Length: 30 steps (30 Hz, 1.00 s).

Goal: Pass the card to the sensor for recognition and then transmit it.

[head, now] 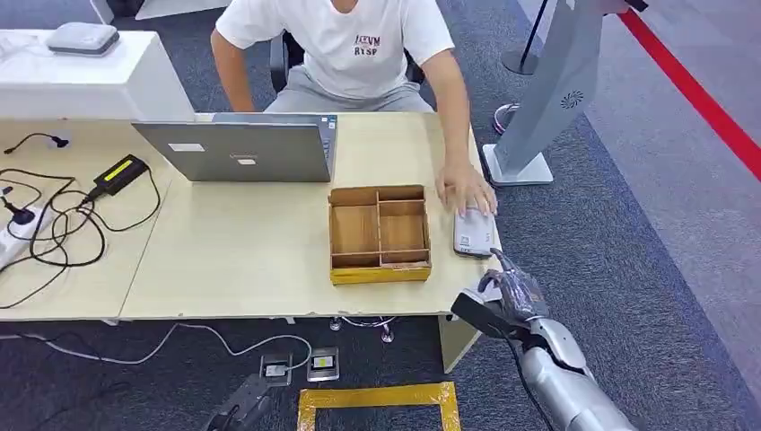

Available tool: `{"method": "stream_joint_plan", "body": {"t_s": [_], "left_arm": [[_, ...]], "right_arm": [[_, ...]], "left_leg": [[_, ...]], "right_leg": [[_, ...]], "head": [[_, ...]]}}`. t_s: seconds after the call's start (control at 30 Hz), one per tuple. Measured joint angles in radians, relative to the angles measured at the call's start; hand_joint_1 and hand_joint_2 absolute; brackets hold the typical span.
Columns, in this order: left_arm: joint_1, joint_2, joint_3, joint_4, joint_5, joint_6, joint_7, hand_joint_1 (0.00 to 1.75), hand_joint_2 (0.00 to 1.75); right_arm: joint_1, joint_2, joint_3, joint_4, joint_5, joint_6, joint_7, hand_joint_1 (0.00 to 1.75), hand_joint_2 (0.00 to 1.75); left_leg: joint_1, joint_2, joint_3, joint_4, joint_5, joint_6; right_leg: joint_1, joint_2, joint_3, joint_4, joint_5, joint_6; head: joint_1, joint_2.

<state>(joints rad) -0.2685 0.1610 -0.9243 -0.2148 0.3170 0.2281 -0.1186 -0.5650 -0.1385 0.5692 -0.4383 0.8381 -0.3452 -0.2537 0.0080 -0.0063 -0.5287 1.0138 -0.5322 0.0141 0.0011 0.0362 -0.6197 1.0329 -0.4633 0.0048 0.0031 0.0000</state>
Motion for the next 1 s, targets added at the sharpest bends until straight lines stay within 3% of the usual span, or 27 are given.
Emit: {"method": "stream_joint_plan", "body": {"t_s": [0.3,0.47,0.67,1.0], "left_arm": [[-0.011,-0.002,0.000,0.000,-0.008,0.000,0.000,0.00,0.00],[-0.010,-0.002,0.000,0.000,-0.005,0.010,-0.005,0.00,0.00],[-0.003,-0.002,0.000,0.000,-0.003,0.018,-0.021,0.00,0.00],[-0.003,-0.002,0.000,0.000,-0.003,0.019,-0.032,0.00,0.00]], "right_arm": [[-0.025,0.002,0.000,0.010,-0.018,-0.021,-0.016,1.75,1.75],[-0.083,0.000,-0.007,0.011,-0.096,-0.084,-0.092,1.75,1.75],[-0.214,-0.027,-0.032,-0.072,-0.136,-0.062,-0.109,1.75,1.75],[-0.241,-0.037,-0.055,-0.175,-0.159,-0.057,-0.125,1.75,1.75]], "left_leg": [[0.000,0.000,-0.001,0.000,0.000,0.000],[0.000,0.000,-0.004,0.000,0.000,0.000],[0.000,-0.002,-0.004,0.000,0.000,0.000],[0.000,-0.002,-0.005,0.000,0.000,0.000]], "right_leg": [[0.000,-0.001,-0.001,0.000,0.000,0.000],[-0.001,0.000,-0.003,0.001,0.000,0.000],[-0.001,-0.001,-0.004,0.001,0.000,0.000],[-0.001,-0.001,-0.004,0.001,0.000,0.000]], "head": [[0.000,0.000],[0.000,0.000],[0.000,0.000],[0.000,0.000]]}}
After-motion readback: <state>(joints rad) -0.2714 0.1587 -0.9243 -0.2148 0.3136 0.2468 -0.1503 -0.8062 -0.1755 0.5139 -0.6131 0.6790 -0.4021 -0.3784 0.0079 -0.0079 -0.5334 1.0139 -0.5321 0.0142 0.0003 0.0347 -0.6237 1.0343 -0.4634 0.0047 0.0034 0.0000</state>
